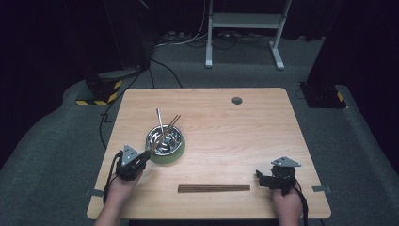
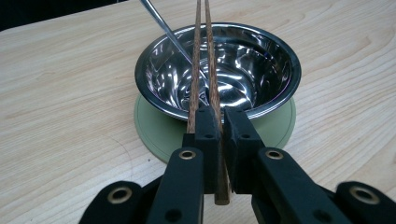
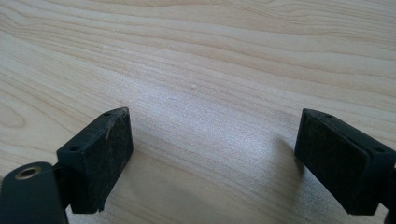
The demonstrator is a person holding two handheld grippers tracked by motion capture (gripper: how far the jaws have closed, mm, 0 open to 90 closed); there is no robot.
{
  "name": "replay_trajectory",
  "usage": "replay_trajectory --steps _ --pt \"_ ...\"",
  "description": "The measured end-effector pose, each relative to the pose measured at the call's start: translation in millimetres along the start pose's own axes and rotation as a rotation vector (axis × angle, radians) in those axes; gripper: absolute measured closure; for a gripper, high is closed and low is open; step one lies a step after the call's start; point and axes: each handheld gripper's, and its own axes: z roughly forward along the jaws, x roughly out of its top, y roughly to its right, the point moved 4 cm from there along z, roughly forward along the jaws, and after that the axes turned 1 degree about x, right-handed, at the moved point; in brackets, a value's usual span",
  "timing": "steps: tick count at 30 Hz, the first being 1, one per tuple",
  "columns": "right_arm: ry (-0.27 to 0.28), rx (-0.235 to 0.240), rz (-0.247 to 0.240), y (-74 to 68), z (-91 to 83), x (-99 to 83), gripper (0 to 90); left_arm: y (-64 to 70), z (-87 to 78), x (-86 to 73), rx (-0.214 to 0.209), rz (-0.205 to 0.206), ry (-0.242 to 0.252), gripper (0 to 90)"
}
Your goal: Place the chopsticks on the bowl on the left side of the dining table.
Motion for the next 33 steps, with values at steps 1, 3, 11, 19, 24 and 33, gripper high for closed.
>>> replay_trajectory --steps 1,3,11,19,24,33 --pt "0.0 0.0 0.0 0.0 0.1 0.0 10.8 0.0 0.0 0.0 0.0 0.0 0.0 84.2" --pt "0.0 0.0 0.001 0.1 0.1 0.0 10.8 1.8 1.4 -0.1 0.002 0.005 -0.004 84.0" --pt "0.001 -0.001 0.0 0.0 0.0 0.0 10.8 -0.9 -6.7 6.3 0.019 -0.007 0.068 59.3" --pt "0.001 -0.001 -0.001 0.0 0.0 0.0 10.8 -10.6 -2.6 -0.9 -0.018 -0.033 0.051 41.6" --pt "0.001 -0.002 -0.002 -0.1 0.0 0.0 10.9 -4.4 7.4 -7.3 -0.015 -0.005 -0.012 42.4" --pt "0.001 0.0 -0.002 -0.1 -0.1 -0.1 11.0 -1.8 9.8 -12.0 0.031 -0.016 -0.028 60.7"
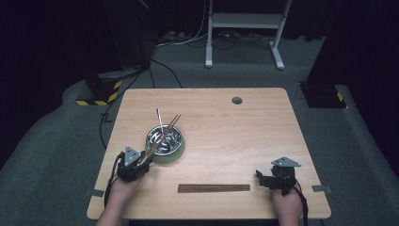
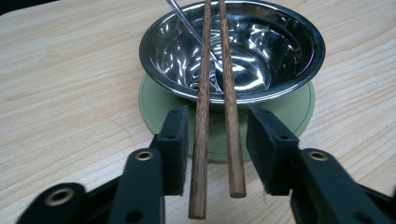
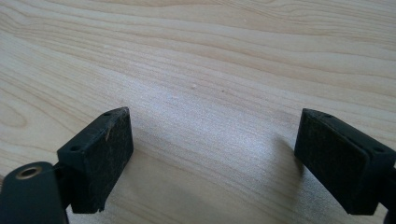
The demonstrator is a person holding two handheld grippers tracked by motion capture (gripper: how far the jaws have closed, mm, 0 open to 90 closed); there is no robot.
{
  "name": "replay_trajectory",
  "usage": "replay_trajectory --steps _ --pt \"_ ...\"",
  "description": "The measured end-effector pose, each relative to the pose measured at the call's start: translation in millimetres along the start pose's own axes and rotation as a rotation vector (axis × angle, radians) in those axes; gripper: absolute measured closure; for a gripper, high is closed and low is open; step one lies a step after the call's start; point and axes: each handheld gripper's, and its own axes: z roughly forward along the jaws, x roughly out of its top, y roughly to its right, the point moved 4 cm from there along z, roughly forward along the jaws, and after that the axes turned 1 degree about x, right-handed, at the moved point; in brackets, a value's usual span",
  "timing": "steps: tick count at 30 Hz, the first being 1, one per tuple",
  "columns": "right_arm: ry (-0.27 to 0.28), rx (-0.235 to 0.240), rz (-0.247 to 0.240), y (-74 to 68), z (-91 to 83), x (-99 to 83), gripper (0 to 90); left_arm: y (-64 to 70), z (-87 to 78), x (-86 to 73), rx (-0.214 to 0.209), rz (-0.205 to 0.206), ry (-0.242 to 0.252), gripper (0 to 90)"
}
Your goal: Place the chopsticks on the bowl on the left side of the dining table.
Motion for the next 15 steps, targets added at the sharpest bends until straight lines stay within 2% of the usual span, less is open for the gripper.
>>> replay_trajectory --steps 2,3,4,6,7,8,9,10,14,15 --pt "0.0 -0.001 -0.001 0.0 0.0 0.0 11.0 0.3 -0.1 -0.2 0.001 0.004 -0.005 64.5" --pt "0.0 -0.001 -0.001 0.0 0.0 0.0 11.0 0.2 0.3 -0.5 0.002 0.019 -0.009 64.5" --pt "0.0 0.0 0.0 0.0 0.0 0.0 11.0 1.3 0.5 -0.8 -0.001 0.016 -0.01 70.1" --pt "0.002 -0.002 0.0 0.0 0.2 0.0 11.0 2.2 0.4 -1.0 -0.003 0.011 -0.01 73.6" --pt "0.001 -0.001 -0.001 0.0 0.0 0.0 11.0 3.9 0.4 -1.0 -0.019 0.026 -0.008 75.0" --pt "0.001 -0.001 -0.001 0.0 0.0 0.0 11.0 3.9 0.4 -1.0 -0.019 0.026 -0.008 75.8" --pt "0.002 -0.002 0.0 0.0 0.2 0.0 11.0 8.2 1.3 -0.3 -0.041 0.002 0.011 76.4" --pt "0.002 -0.002 0.0 0.0 0.2 0.0 11.0 6.7 0.2 -0.5 -0.047 0.041 -0.004 76.4" --pt "0.0 -0.001 -0.001 0.0 0.0 0.0 11.0 11.0 -0.5 0.1 -0.075 0.052 0.003 76.5" --pt "0.002 -0.002 -0.001 -0.1 0.2 0.0 11.0 12.4 -0.9 0.4 -0.087 0.065 0.003 76.5"
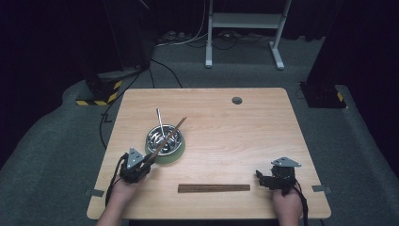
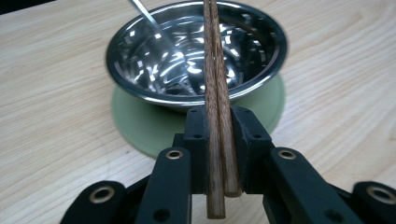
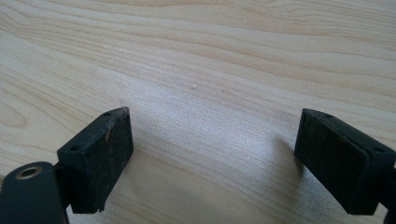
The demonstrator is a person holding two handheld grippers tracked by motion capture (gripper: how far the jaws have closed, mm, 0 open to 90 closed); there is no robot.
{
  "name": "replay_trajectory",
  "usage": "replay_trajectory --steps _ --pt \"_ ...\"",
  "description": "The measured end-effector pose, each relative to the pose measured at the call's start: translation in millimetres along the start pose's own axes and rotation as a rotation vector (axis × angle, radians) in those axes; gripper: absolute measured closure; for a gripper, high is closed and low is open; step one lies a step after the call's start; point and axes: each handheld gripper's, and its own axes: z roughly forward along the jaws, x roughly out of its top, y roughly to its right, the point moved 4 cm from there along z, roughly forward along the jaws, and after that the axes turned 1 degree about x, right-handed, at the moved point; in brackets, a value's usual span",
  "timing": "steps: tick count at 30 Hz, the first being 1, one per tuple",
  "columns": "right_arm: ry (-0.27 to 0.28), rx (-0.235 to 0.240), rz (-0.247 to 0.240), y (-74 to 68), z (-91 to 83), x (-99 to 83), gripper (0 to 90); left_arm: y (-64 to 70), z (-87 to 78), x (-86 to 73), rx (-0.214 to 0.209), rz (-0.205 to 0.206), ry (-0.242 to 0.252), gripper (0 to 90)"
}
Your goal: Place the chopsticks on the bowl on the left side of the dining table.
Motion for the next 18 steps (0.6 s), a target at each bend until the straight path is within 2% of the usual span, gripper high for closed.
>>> replay_trajectory --steps 3,9,15,18 --pt "-0.002 0.002 -0.001 0.0 -0.2 0.0 11.0 4.6 -0.2 0.5 -0.03 0.024 0.003 76.6" --pt "-0.002 0.002 -0.001 0.0 -0.2 0.0 11.0 9.8 -0.4 0.7 -0.071 0.035 0.008 76.6" --pt "-0.002 0.004 -0.002 0.1 -0.2 0.0 11.0 9.9 -0.4 0.8 -0.087 0.043 0.008 76.5" --pt "-0.003 0.004 -0.001 -0.1 -0.2 0.0 11.0 10.4 -0.2 0.5 -0.092 0.033 0.007 76.4"
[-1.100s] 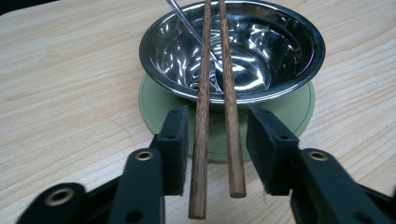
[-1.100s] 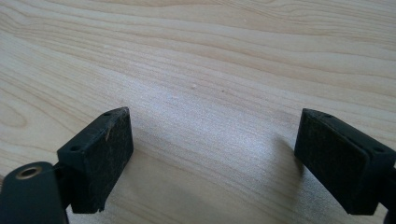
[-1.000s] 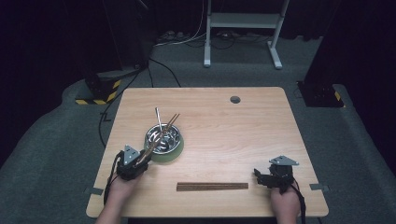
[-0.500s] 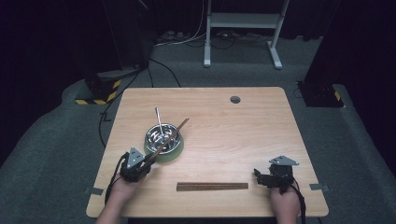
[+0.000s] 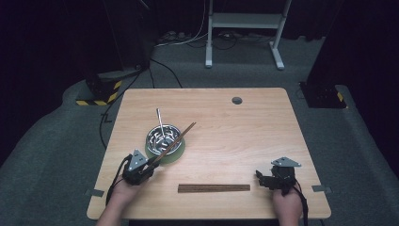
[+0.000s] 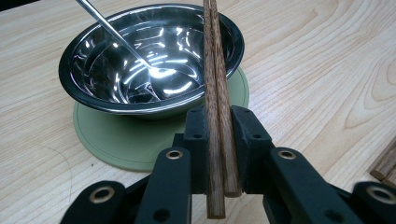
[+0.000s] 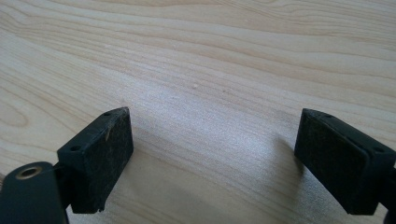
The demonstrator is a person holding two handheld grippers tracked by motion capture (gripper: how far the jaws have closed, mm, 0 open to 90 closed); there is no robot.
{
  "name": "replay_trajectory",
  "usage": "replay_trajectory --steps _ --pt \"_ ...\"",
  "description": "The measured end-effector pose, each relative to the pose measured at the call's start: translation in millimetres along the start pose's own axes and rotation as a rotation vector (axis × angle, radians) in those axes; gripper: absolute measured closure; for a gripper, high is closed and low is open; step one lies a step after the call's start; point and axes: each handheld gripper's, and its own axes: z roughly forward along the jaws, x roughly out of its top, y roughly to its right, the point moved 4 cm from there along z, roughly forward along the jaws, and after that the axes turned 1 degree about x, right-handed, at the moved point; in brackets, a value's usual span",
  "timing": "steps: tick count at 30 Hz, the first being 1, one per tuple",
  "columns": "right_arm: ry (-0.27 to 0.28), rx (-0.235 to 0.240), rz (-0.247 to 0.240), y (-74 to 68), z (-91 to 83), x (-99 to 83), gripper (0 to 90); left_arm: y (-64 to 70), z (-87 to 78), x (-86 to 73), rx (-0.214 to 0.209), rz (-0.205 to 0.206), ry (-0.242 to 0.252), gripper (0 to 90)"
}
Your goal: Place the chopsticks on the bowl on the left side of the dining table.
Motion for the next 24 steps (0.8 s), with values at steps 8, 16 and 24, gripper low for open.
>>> replay_trajectory --steps 8,16,24 --pt "0.0 0.0 0.0 0.0 0.0 0.0 11.0 -3.1 0.2 -1.0 0.01 0.007 -0.009 65.3" --pt "0.0 0.0 -0.001 0.0 0.0 0.0 11.0 -13.4 -4.0 -2.3 0.035 -0.011 -0.008 61.4" --pt "0.0 0.0 -0.001 0.1 0.0 0.0 11.0 -27.1 -8.1 -4.4 0.098 -0.038 -0.005 57.1"
